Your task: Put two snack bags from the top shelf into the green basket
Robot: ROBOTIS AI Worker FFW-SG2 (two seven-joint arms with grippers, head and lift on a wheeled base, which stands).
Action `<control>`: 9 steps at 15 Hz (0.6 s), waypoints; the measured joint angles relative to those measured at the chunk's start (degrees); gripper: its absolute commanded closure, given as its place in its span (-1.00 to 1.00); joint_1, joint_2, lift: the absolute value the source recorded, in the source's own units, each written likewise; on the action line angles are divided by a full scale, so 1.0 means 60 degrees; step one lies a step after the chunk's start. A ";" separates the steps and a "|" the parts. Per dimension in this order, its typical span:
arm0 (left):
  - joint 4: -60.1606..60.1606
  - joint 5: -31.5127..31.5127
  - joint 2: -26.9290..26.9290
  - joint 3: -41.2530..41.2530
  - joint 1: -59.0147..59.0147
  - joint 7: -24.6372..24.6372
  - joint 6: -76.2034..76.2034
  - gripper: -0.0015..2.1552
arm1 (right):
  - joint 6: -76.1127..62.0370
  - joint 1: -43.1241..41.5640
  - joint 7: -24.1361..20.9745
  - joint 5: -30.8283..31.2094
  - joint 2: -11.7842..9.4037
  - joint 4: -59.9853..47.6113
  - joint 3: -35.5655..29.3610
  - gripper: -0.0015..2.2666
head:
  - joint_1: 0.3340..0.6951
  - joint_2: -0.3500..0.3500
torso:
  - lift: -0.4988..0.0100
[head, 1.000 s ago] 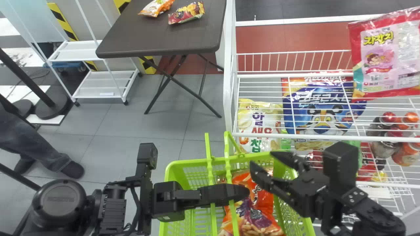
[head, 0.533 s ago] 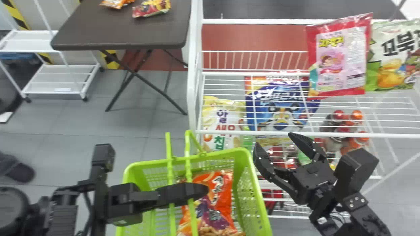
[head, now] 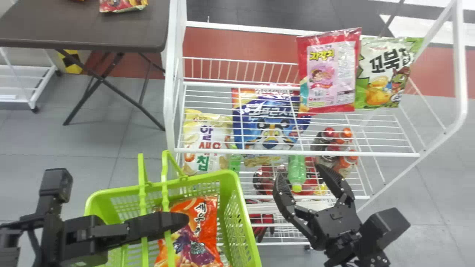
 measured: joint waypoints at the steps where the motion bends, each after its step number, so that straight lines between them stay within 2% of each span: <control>1: 0.0001 -0.0007 -0.0012 -0.0001 0.0001 0.0000 0.0000 0.99 | -0.0143 0.0070 0.0000 0.0000 0.0001 0.0018 -0.0024 -0.93 | 1.00 -0.45 | 0.96; 9: 0.0001 -0.0012 -0.0091 0.0027 0.0044 0.0000 0.0000 0.99 | -0.0388 0.0254 -0.0118 0.0000 0.0001 0.0022 -0.0222 -0.93 | 1.00 -0.54 | 0.96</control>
